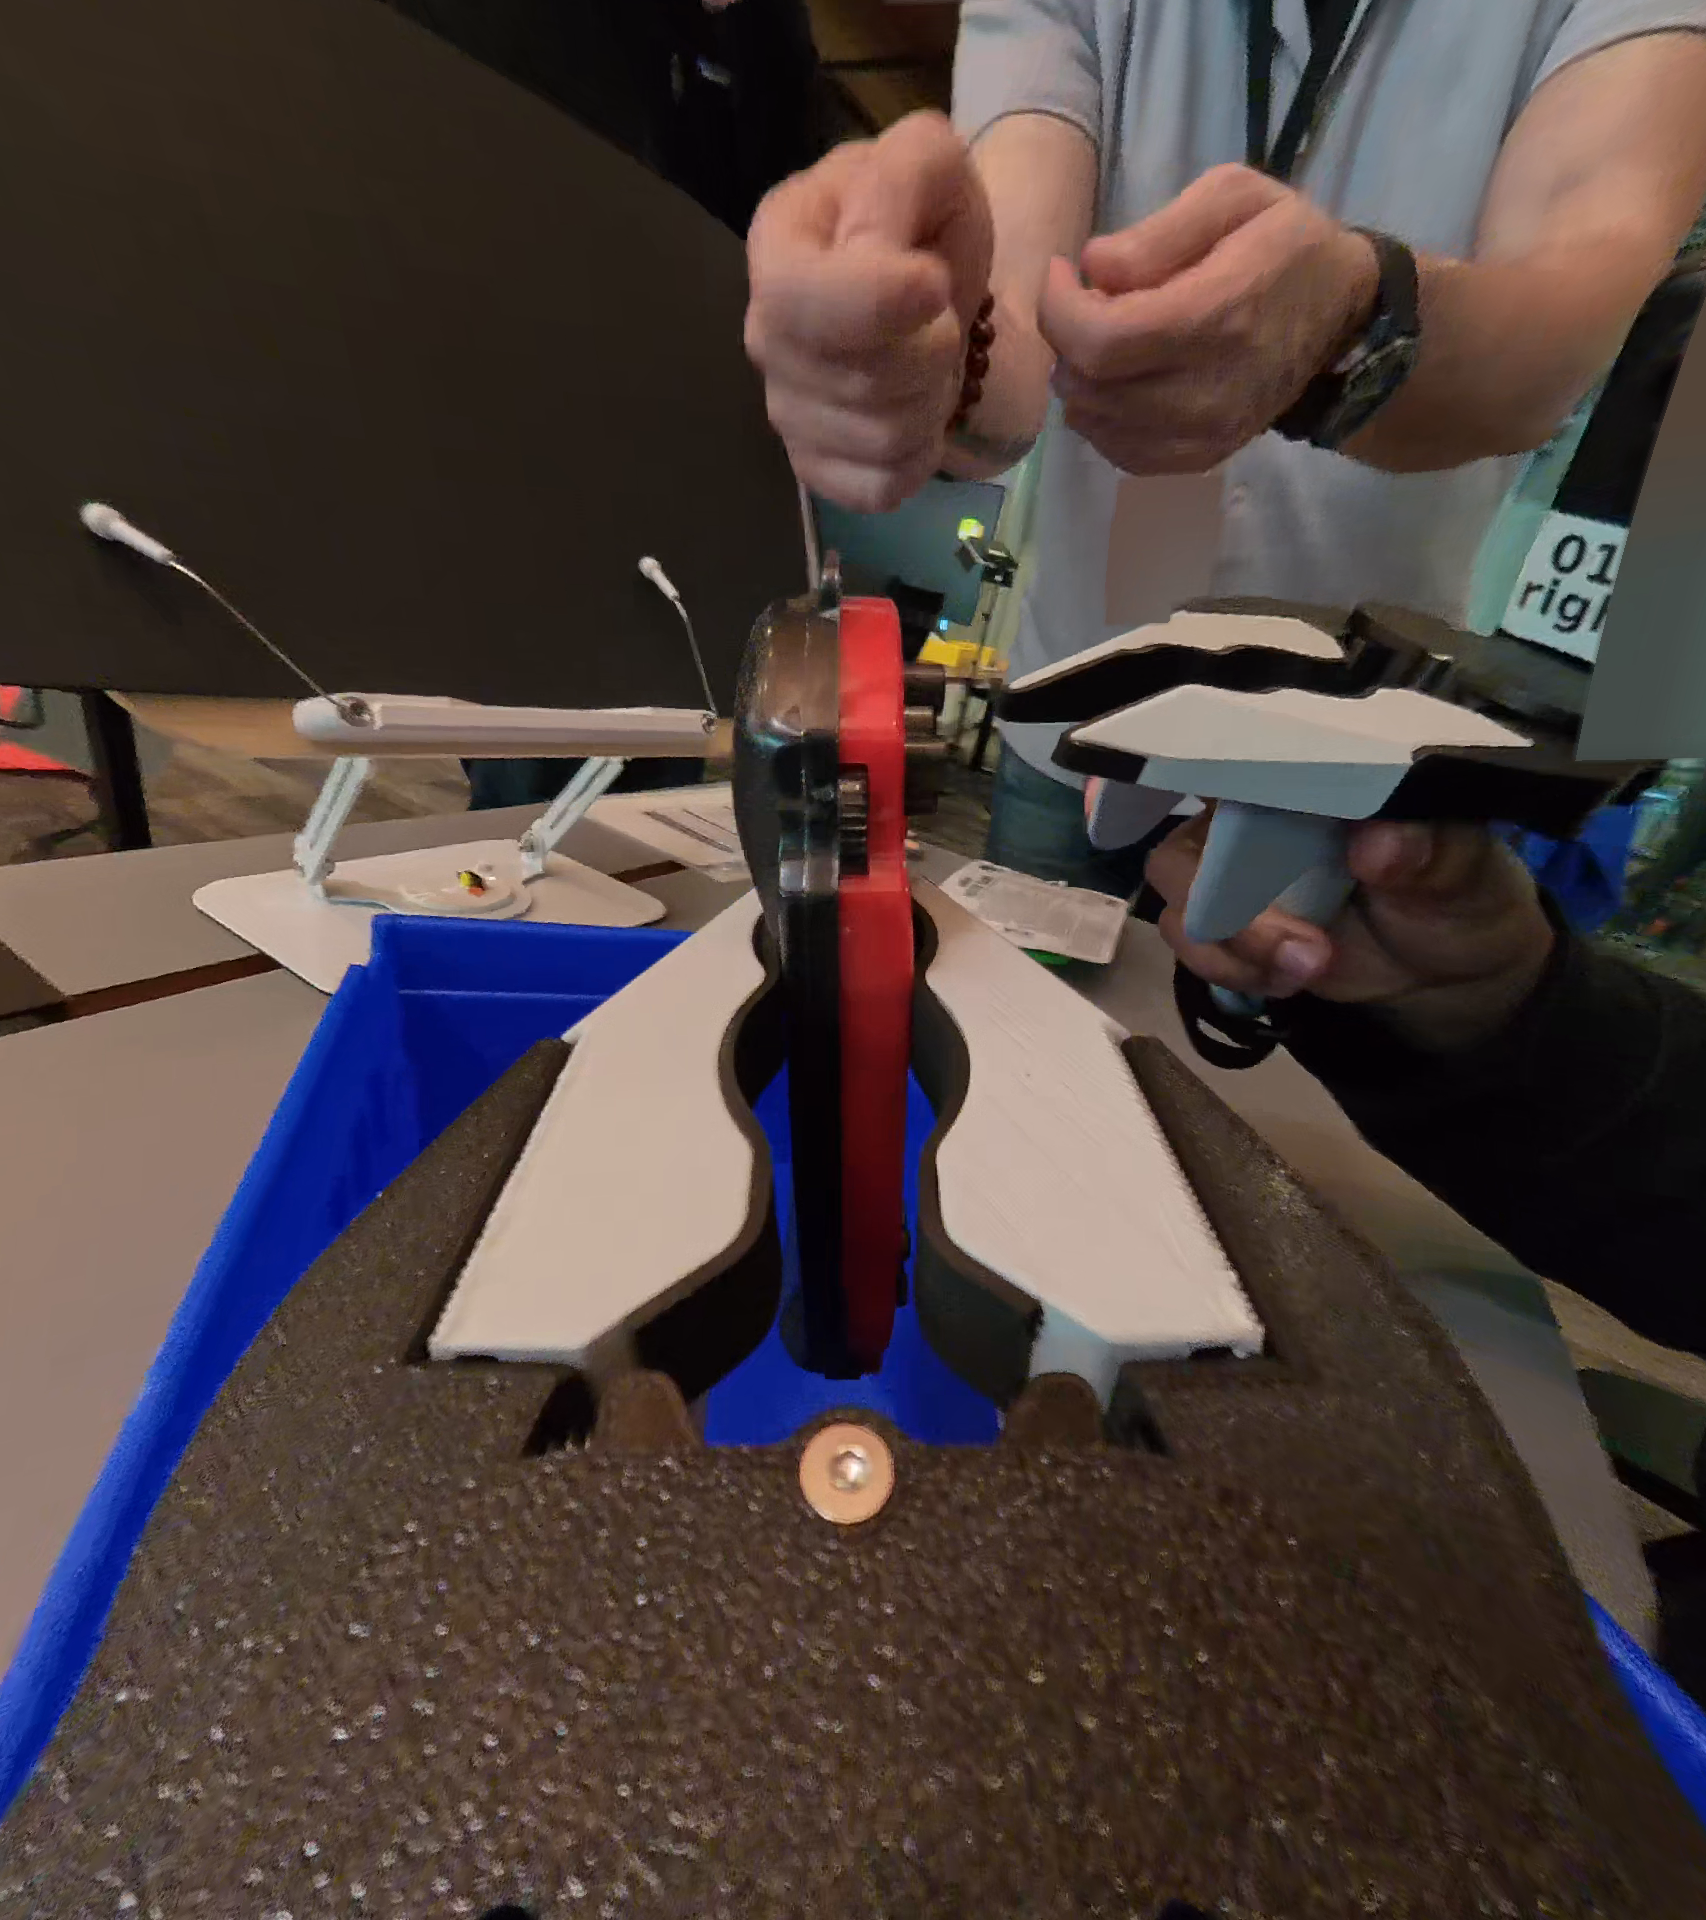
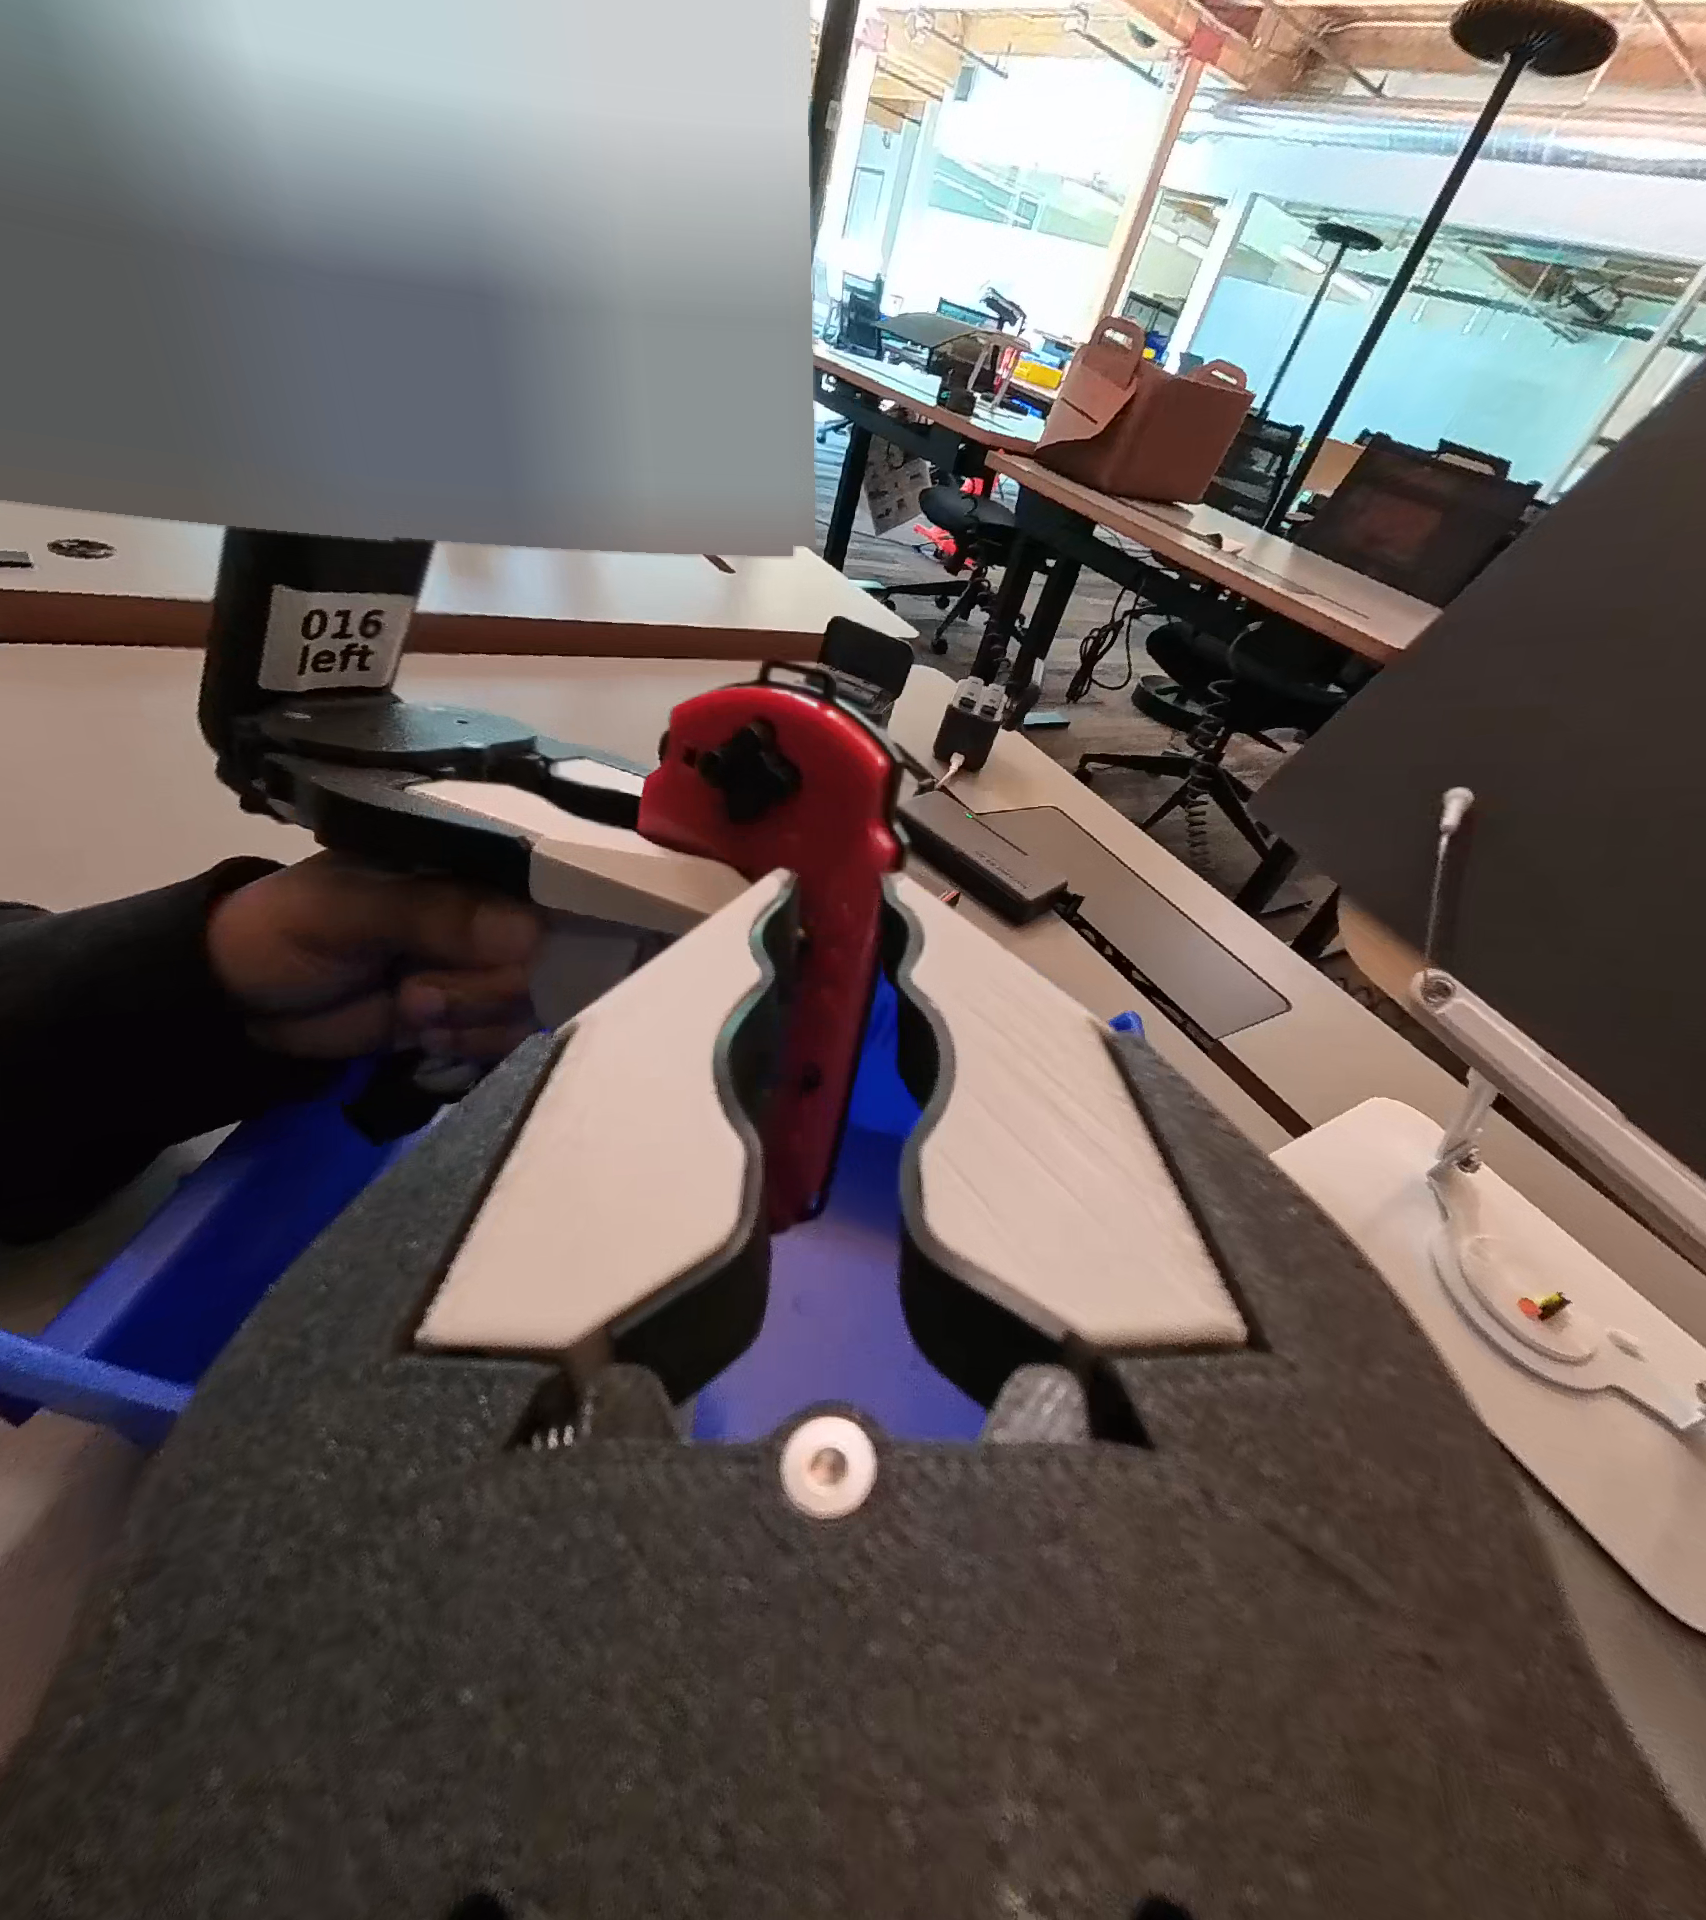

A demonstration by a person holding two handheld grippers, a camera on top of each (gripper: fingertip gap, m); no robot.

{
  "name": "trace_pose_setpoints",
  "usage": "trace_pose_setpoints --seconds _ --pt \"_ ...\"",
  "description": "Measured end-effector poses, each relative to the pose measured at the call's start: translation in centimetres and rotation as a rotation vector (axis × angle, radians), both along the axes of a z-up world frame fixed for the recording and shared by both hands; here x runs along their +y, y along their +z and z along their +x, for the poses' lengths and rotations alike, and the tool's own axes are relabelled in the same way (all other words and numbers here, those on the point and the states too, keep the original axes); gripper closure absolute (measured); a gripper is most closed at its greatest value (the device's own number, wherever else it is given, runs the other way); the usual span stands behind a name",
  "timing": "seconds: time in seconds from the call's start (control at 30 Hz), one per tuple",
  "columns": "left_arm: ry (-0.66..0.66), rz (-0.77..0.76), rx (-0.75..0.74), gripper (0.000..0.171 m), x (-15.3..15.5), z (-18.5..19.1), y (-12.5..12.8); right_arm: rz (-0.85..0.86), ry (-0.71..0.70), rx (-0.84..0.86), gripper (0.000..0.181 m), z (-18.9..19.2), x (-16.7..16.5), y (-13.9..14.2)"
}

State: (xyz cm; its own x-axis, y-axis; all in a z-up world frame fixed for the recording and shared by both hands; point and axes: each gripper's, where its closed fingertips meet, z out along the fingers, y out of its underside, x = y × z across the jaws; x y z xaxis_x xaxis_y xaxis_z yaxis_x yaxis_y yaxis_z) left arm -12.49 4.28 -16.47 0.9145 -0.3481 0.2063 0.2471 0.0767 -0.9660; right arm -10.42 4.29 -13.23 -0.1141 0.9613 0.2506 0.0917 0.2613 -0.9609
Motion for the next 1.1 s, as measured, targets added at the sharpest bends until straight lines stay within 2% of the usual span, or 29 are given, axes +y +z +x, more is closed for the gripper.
trace_pose_setpoints --seconds 0.07,0.13,0.33,0.43,0.7,1.1 --pt "0.067 0.003 0.062 0.154 0.2 -0.5 -0.2 -0.03 -0.005 0.018 0.166 0.2 0.2 0.2" --pt "0.151 0.0 0.191 0.155 0.4 -0.7 -0.5 -0.079 -0.002 0.037 0.166 0.4 0.2 0.3" --pt "0.465 -0.022 0.82 0.156 1.3 -0.9 -2.3 -0.202 0.026 0.041 0.165 1.0 -0.3 -0.3" --pt "0.496 -0.045 1.006 0.156 1.8 -0.3 -3.4 -0.185 -0.003 0.018 0.164 1.3 -0.1 -1.2" --pt "0.567 -0.013 1.224 0.155 1.8 0.5 -3.2 -0.189 -0.043 -0.023 0.164 2.1 0.7 -2.7" --pt "0.591 -0.01 1.266 0.155 1.7 0.3 -3.2 -0.185 -0.04 -0.031 0.164 2.4 0.6 -3.0"
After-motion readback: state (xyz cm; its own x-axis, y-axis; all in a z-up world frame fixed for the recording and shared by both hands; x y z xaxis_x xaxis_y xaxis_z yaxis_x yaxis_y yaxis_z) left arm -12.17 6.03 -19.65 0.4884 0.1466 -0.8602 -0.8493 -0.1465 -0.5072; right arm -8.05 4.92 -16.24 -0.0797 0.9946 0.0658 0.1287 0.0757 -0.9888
